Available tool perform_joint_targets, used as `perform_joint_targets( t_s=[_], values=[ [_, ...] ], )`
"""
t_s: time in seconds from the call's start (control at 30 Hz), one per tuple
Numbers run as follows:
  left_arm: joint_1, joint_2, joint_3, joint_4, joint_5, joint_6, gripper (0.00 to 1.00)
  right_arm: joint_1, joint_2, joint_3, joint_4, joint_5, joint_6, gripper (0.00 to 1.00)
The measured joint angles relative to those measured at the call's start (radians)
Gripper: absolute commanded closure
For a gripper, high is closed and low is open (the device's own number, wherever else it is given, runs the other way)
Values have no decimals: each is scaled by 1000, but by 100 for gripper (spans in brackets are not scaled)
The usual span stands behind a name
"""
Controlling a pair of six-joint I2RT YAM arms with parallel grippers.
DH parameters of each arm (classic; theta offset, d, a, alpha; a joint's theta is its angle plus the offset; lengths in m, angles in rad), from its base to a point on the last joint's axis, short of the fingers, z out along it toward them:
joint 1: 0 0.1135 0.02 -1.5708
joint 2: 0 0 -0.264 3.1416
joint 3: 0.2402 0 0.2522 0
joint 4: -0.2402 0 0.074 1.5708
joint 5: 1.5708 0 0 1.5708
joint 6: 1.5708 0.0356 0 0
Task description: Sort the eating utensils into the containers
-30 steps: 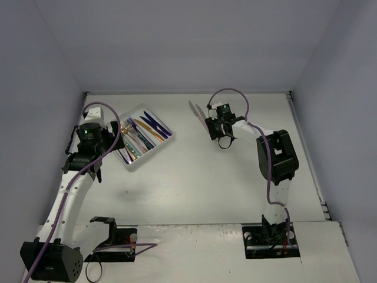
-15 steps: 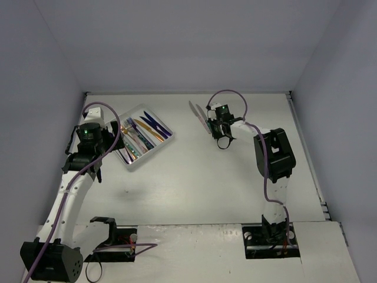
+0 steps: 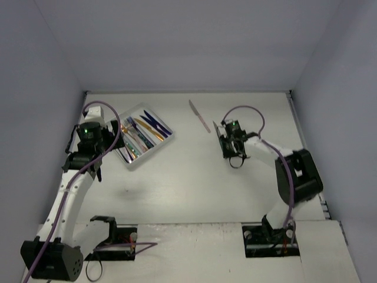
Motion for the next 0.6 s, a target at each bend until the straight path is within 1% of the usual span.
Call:
perform_joint_targets(
  t_s=[0.1,0.27,0.37,0.5,0.6],
  values=[
    [0,0,0,0,3,0,14,25,-71,-46,-54,8,40,69],
    [0,0,0,0,4,0,14,38,-66,-40,-85,36,63,61],
    [0,0,0,0,3,0,14,37,-26,-4,-99,53,63,60],
    [0,0,0,0,3,0,14,37,77,94,-93,65,54,60],
    [0,0,0,0,3,0,14,38,124,134,-90,65,44,60]
  ],
)
